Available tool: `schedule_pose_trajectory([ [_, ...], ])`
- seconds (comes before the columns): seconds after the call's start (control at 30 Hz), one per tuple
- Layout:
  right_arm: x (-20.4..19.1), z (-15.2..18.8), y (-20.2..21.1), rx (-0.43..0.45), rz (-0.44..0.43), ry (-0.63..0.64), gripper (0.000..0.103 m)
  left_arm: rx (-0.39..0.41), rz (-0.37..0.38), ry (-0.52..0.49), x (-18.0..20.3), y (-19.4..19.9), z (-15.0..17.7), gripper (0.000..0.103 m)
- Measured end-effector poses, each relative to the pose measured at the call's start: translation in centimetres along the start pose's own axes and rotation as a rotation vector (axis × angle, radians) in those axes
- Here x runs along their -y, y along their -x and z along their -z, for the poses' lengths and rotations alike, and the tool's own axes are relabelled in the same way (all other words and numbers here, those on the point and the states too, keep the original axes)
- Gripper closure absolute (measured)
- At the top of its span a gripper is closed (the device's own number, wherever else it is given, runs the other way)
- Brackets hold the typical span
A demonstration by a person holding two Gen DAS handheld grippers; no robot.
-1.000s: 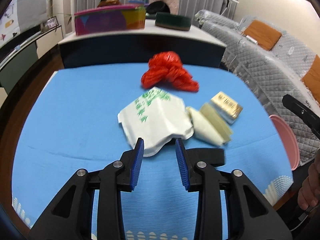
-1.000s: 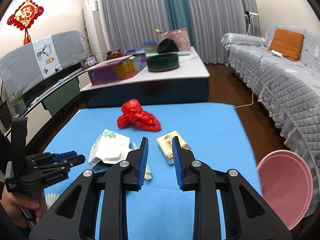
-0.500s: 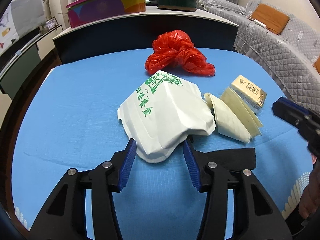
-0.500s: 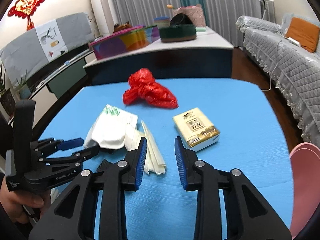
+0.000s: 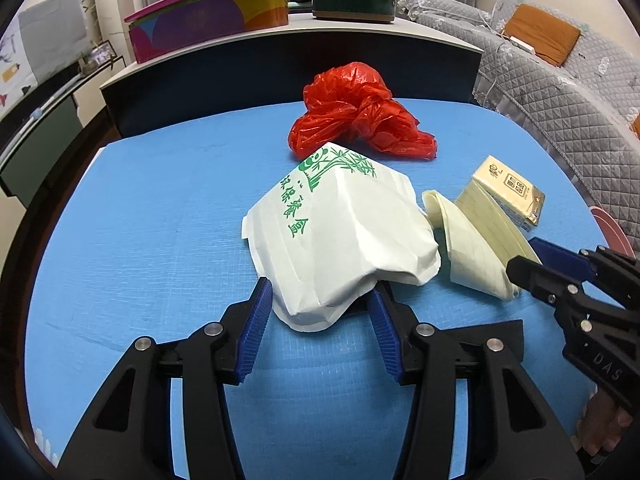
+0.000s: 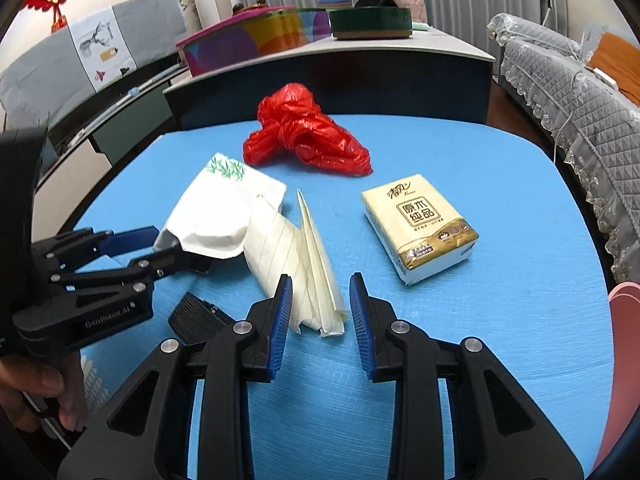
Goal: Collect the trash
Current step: 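Grasp the white green-printed paper bag with the left tool while the right tool grasps the cream folded paper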
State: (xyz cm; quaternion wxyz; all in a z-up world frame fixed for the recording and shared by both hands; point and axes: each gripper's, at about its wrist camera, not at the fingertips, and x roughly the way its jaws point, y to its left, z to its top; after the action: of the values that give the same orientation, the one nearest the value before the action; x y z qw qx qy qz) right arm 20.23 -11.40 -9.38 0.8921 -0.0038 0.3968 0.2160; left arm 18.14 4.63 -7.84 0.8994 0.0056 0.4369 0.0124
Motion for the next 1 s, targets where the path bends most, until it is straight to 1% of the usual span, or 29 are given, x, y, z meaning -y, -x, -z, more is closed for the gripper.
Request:
schedule_pose_trajectory([
  [0.07,0.0,0.1,0.0,-0.003,0.001,0.006,0.085,0.002,0.002,0.007,0.0,0.0,-0.2,0.054],
  [0.13,0.0,0.0,0.1,-0.002,0.004,0.014,0.093,0.006,0.009,0.017,0.0,0.1,-0.3,0.054],
  [0.17,0.0,0.0,0.2,0.001,0.006,0.017,0.096,0.009,0.009,0.016,0.0,0.2,-0.4,0.054],
  [0.27,0.0,0.0,0.8,0.016,0.017,0.022,0.100,0.021,0.006,0.011,0.2,0.4,-0.5,0.054],
  [0.33,0.2,-0.1,1.2,0.025,0.019,0.020,0.101,0.027,0.003,0.007,0.3,0.6,-0.6,0.055],
  [0.4,0.4,-0.1,1.6,0.036,0.023,0.017,0.101,0.034,-0.003,0.006,0.3,0.8,-0.7,0.060],
  [0.53,0.7,-0.1,2.6,0.057,0.032,0.013,0.101,0.056,-0.016,0.004,0.5,1.5,-1.0,0.066],
  [0.6,0.9,-0.1,3.2,0.068,0.036,0.011,0.101,0.068,-0.021,0.002,0.6,2.0,-1.1,0.071],
  [0.63,0.9,-0.1,3.5,0.072,0.038,0.010,0.101,0.073,-0.024,0.002,0.6,2.2,-1.1,0.078],
  [0.67,1.0,0.0,3.8,0.078,0.039,0.009,0.101,0.077,-0.026,0.003,0.6,2.4,-1.2,0.082],
  [0.73,1.2,0.1,4.4,0.089,0.042,0.006,0.101,0.090,-0.032,0.010,0.5,2.8,-1.3,0.084],
  [1.0,1.8,0.4,6.6,0.128,0.066,0.002,0.101,0.149,-0.051,0.028,0.4,4.7,-1.7,0.087],
])
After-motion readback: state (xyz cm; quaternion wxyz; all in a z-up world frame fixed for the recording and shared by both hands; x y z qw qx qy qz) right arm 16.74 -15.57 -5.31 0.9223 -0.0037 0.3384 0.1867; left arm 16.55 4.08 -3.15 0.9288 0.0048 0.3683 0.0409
